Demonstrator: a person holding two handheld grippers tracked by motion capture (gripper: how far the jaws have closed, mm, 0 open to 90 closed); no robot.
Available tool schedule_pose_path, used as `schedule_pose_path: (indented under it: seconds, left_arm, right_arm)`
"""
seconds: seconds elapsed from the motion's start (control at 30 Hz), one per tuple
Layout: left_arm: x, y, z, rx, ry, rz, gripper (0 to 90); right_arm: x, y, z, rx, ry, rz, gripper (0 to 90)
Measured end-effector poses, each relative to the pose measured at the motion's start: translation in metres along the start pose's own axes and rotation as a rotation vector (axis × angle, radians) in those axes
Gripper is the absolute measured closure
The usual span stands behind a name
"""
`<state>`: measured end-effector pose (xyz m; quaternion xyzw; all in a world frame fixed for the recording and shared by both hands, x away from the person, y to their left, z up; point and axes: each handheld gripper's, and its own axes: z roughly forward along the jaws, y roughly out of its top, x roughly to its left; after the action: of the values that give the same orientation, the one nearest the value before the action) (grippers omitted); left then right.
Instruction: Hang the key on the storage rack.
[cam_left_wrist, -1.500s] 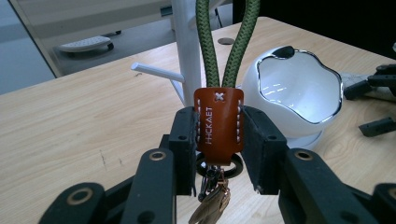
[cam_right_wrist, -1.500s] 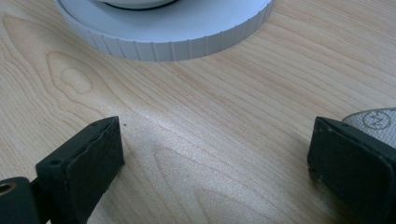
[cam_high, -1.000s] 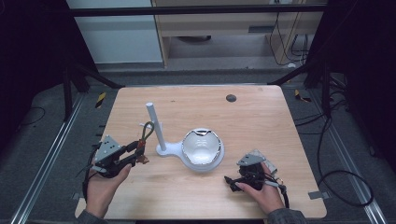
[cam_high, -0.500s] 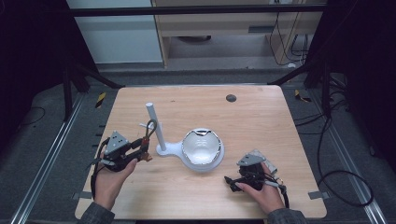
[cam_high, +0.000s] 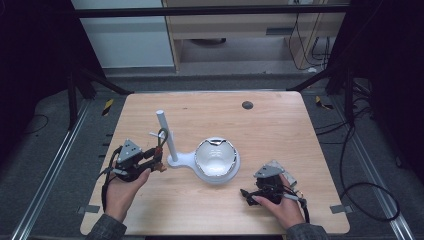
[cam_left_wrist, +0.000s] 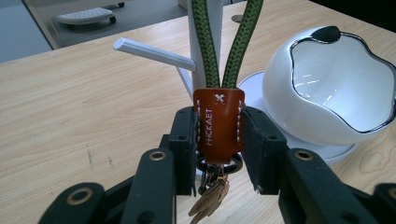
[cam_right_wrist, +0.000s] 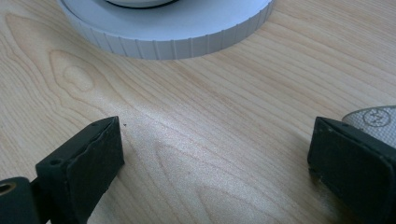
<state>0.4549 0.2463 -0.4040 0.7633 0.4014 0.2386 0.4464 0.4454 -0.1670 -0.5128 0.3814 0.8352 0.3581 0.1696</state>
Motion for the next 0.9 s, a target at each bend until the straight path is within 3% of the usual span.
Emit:
schedule_pose_path:
  seconds: [0.27, 0.53, 0.63, 0.67, 0.77, 0.9]
  left_arm:
    - [-0.002, 0.0, 0.002, 0.002, -0.005, -0.009, 64.7]
    - [-0.004, -0.021, 0.012, 0.004, -0.015, -0.039, 29.9]
    - [-0.001, -0.043, 0.022, 0.015, 0.006, -0.052, 25.0]
    - [-0.001, -0.043, 0.022, 0.015, 0.006, -0.052, 24.0]
    - [0.007, -0.055, 0.033, 0.085, 0.011, -0.025, 18.5]
    - [0.012, -0.065, 0.034, 0.128, 0.033, -0.012, 11.6]
  right_arm:
    - [0.0, 0.0, 0.0, 0.001, 0.002, 0.002, 3.6]
    - [0.0, 0.0, 0.0, -0.001, 0.003, 0.003, 3.3]
    - [0.0, 0.0, 0.0, 0.0, 0.002, 0.005, 3.2]
    - [0.0, 0.0, 0.0, 0.0, 0.002, 0.005, 3.2]
    - [0.0, 0.0, 0.0, -0.001, -0.002, 0.01, 3.2]
    - [0.002, 0.001, 0.001, 0.001, -0.019, 0.033, 3.4]
